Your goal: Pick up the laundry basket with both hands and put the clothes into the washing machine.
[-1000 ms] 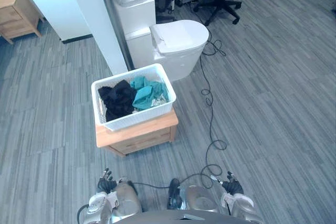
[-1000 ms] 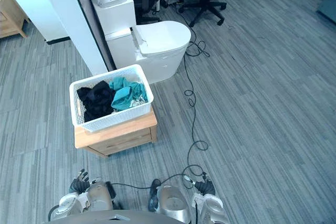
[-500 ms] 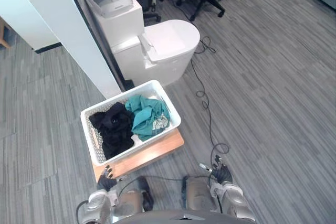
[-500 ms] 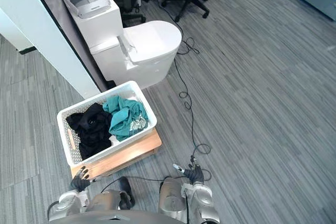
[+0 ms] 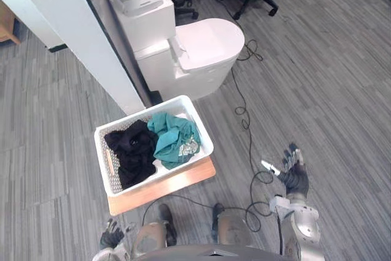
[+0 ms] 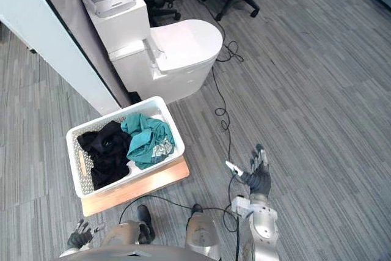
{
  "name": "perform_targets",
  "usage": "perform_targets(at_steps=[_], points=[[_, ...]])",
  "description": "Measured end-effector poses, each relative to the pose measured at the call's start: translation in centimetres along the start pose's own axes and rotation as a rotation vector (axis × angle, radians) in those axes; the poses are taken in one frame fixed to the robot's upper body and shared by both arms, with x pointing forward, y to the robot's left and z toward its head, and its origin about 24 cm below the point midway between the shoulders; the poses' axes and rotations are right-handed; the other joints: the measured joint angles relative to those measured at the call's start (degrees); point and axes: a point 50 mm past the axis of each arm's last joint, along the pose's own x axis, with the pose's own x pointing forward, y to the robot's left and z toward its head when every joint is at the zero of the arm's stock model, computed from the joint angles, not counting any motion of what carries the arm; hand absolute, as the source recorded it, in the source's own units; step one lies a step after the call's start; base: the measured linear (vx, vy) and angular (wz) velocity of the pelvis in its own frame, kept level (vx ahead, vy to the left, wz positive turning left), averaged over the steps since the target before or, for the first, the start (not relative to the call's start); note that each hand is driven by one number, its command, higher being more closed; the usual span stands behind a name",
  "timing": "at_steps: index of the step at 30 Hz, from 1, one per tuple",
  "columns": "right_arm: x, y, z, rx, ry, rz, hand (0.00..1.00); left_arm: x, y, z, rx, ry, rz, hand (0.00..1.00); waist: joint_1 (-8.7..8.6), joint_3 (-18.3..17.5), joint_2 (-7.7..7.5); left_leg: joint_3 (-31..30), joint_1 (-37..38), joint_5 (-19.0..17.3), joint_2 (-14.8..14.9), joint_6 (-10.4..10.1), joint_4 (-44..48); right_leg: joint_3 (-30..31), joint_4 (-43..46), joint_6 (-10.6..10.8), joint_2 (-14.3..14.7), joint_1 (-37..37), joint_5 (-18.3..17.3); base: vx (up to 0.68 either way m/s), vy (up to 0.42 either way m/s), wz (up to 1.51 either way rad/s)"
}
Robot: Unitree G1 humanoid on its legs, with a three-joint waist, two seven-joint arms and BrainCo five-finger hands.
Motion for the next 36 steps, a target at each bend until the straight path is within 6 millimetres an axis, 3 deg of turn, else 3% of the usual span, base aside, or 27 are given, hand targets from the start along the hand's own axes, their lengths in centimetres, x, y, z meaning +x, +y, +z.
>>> perform_targets(at_steps=[2, 3, 6, 9, 10, 11, 12, 16, 19, 21, 22, 24, 26, 30, 36], points=[[1.7, 1.3, 2.2, 0.016, -0.114, 0.037, 0.00, 0.2, -0.2, 1.8, -0.085, -0.073, 0.009, 0.00, 0.04, 2.02, -0.06, -1.91, -3.86, 0.13, -0.23, 0.21, 2.28, -1.65, 2.78, -0.46, -0.90, -2.84, -0.81, -0.13, 0.000, 0.57], [3.1, 2.1, 3.8, 0.010, -0.191, 0.073, 0.00, 0.4, -0.9, 4.8, -0.158, -0.194, -0.009, 0.00, 0.66, 3.92, -0.01, -3.35, -6.87, 0.23, -0.63, 0.35, 3.89, -3.09, 5.75, -0.74, -1.92, -5.23, -1.99, -0.18, -0.021, 0.57], [5.5, 3.4, 6.9, -0.017, -0.321, 0.127, 0.00, -0.2, -2.6, 10.9, -0.247, -0.423, -0.076, 0.00, 2.09, 6.31, 0.43, -4.76, -11.00, -0.21, -0.74, 0.30, 6.59, -4.70, 9.46, -1.39, -3.21, -8.54, -3.32, -0.18, -0.034, 0.50], [8.1, 4.9, 11.8, -0.028, -0.507, 0.171, 0.00, -2.7, -4.5, 19.1, -0.299, -0.729, -0.202, 0.00, 2.51, 8.56, 1.35, -2.05, -15.65, 0.38, 1.45, 0.75, 9.43, -6.80, 12.68, -2.02, -4.40, -12.18, -3.82, -0.10, -0.049, 0.42], [9.4, 5.7, 13.9, -0.048, -0.571, 0.203, 0.00, -4.5, -5.3, 23.0, -0.300, -0.868, -0.273, 0.00, 2.60, 10.03, 1.53, -2.08, -17.52, 1.20, 1.64, 1.03, 10.77, -7.16, 14.30, -2.18, -4.78, -13.60, -3.94, -0.08, -0.047, 0.25], [9.9, 5.9, 14.6, -0.062, -0.586, 0.210, 0.00, -5.4, -5.7, 24.6, -0.288, -0.924, -0.302, 0.00, 2.74, 10.49, 1.62, -2.19, -18.26, 1.30, 1.67, 1.12, 11.33, -7.25, 14.80, -2.19, -4.91, -14.22, -3.94, -0.11, -0.008, 0.21], [11.1, 5.9, 15.9, -0.075, -0.606, 0.196, 0.00, -7.5, -6.8, 27.9, -0.246, -1.050, -0.376, 0.00, 3.35, 11.20, 1.68, -2.38, -20.27, 1.35, 1.65, 1.22, 12.41, -7.48, 15.87, -2.26, -5.31, -15.94, -3.99, -0.08, 0.017, 0.12], [12.9, 5.7, 18.0, -0.131, -0.613, 0.165, 0.00, -12.1, -10.6, 33.1, -0.091, -1.245, -0.562, 0.00, 4.35, 12.10, 2.21, -3.36, -24.78, 1.64, 1.23, 1.68, 14.24, -8.51, 17.82, -2.26, -6.50, -19.35, -3.98, -0.07, 0.021, 0.19], [13.5, 6.5, 19.3, -0.176, -0.628, 0.196, 0.00, -14.6, -14.1, 35.3, 0.081, -1.291, -0.720, 0.00, 4.61, 13.07, 2.10, -2.88, -26.94, 1.66, 1.35, 1.83, 14.92, -9.29, 18.89, -2.26, -7.32, -20.89, -3.98, -0.05, 0.010, 0.21], [14.5, 7.7, 20.6, -0.180, -0.632, 0.245, 0.00, -16.1, -17.2, 36.3, 0.271, -1.289, -0.814, 0.00, 4.75, 13.92, 2.05, 0.17, -28.94, 1.50, 2.95, 2.41, 16.34, -9.36, 19.94, -2.26, -7.87, -22.90, -3.98, -0.04, -0.015, 0.10], [14.6, 7.8, 20.8, -0.172, -0.630, 0.253, 0.00, -16.2, -17.5, 36.4, 0.283, -1.289, -0.821, 0.00, 4.80, 13.92, 2.04, 0.20, -29.29, 1.60, 2.94, 2.58, 16.45, -9.36, 20.06, -2.25, -7.91, -23.19, -3.97, -0.02, 0.000, 0.04], [15.1, 9.0, 20.6, -0.099, -0.573, 0.349, 0.00, -14.8, -18.4, 37.4, 0.359, -1.249, -0.757, 0.00, 5.06, 14.02, 1.87, 0.89, -30.14, 2.05, 2.81, 3.25, 16.49, -9.20, 20.51, -2.24, -8.24, -24.36, -3.95, 0.00, 0.000, 0.00], [15.4, 10.1, 20.0, -0.051, -0.505, 0.441, 0.00, -12.7, -17.9, 37.7, 0.406, -1.178, -0.664, 0.00, 4.98, 14.02, 1.86, 1.14, -29.98, 2.33, 2.69, 3.41, 16.15, -9.11, 20.63, -2.25, -8.36, -24.57, -3.96, 0.03, -0.014, -0.02], [16.2, 11.2, 19.8, -0.046, -0.414, 0.550, 0.00, -9.5, -17.9, 36.5, 0.480, -1.041, -0.588, 0.00, 5.24, 14.01, 1.85, 1.53, -28.81, 4.28, 2.20, 3.24, 13.74, -9.08, 20.59, -2.31, -8.48, -24.54, -3.93, 0.02, -0.054, 0.04], [16.1, 11.7, 19.6, -0.110, -0.391, 0.605, 0.00, -9.3, -18.6, 34.3, 0.480, -1.011, -0.646, 0.00, 5.87, 13.96, 1.81, 2.01, -24.94, 6.94, 1.48, 2.64, 8.46, -9.15, 19.23, -2.66, -8.43, -22.52, -3.70, -0.01, -0.057, 0.01]])
